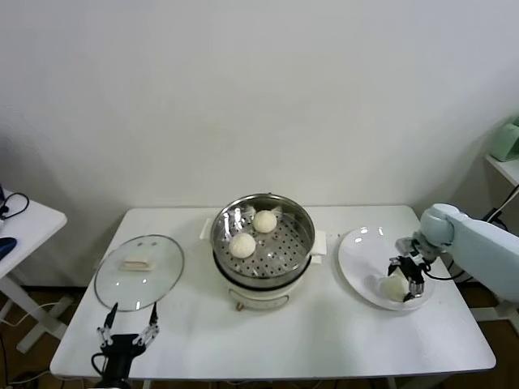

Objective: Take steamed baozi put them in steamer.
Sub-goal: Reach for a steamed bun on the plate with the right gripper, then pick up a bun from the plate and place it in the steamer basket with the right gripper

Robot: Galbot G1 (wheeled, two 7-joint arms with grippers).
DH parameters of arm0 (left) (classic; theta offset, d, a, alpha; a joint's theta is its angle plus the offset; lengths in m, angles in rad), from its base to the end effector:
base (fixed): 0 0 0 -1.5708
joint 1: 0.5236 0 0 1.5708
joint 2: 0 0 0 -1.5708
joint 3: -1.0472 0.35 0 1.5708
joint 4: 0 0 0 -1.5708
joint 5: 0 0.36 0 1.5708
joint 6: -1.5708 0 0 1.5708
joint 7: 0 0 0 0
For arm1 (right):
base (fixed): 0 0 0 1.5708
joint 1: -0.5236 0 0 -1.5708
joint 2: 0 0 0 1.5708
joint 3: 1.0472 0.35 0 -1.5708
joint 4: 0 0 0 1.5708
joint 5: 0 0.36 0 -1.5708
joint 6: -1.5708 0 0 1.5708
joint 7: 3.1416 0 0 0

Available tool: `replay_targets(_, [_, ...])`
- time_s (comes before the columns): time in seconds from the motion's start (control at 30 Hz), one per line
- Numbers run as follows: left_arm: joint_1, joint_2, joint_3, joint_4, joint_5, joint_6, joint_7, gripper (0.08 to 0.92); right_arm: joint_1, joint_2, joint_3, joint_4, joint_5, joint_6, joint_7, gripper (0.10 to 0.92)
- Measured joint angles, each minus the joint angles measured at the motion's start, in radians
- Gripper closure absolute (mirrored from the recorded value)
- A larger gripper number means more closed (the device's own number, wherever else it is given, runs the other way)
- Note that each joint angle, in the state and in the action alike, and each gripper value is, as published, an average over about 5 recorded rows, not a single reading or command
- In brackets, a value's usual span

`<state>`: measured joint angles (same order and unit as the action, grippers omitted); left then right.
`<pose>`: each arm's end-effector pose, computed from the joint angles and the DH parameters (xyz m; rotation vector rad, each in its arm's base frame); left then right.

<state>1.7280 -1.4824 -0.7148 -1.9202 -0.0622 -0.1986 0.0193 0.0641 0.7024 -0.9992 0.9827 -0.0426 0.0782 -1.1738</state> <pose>0.1195 0.0840 -0.3801 0.1541 -3.0117 -0.1828 0.5294 -0.2263 -0.2459 1.4014 -1.1503 1.2927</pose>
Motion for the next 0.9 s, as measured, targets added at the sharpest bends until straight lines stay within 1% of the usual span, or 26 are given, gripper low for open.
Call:
replay_targets(0.3, [-0.003,0.005,0.007,0.005,0.003,-0.001,0.002,0.177,0.004,-0.003,0.002,0.004,0.003,-0.002,-0.001,0.316])
replay_targets(0.53, [-0.004,0.009,0.013,0.003,0.009,0.0,0.002,0.177,0.036,-0.002,-0.014,0.023,0.024,-0.001,-0.006,0.325])
replay_targets(0.7, [-0.008,0.012,0.019,0.0,0.012,0.005,0.003,0.177,0.12,0.011,-0.049,0.061,0.041,0.019,-0.02,0.322])
replay_targets(0.9, [-0.013,0.015,0.024,-0.008,0.025,0.007,0.004,0.177,0.286,0.041,-0.119,0.146,-0.013,0.098,-0.044,0.321])
